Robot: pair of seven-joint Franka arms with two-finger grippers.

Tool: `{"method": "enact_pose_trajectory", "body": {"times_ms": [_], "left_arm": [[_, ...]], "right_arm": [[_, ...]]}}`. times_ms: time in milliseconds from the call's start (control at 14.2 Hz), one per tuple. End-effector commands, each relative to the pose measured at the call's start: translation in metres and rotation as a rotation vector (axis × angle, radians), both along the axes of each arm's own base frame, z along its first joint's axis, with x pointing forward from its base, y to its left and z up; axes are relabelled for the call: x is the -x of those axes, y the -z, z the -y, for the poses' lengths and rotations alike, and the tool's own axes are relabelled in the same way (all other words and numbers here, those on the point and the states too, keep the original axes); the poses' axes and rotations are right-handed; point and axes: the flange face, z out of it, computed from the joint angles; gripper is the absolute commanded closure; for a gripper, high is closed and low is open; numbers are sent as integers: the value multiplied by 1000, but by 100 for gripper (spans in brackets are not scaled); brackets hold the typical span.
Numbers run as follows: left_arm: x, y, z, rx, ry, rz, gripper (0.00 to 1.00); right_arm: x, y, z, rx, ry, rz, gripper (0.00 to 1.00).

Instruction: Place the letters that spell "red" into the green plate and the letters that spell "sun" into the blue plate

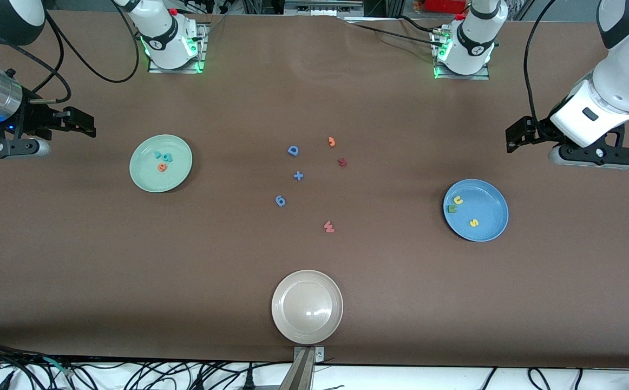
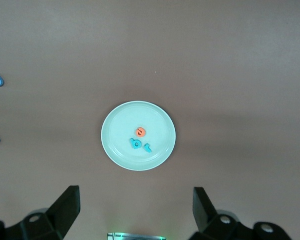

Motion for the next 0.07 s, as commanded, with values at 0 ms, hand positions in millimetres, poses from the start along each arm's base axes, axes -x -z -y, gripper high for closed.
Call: {"method": "enact_pose_trajectory", "body": {"times_ms": [0], "left_arm": [[-3, -5, 2, 1, -4, -6, 0]], "right_arm": [[4, -8, 1, 9, 5, 6, 0]]}}
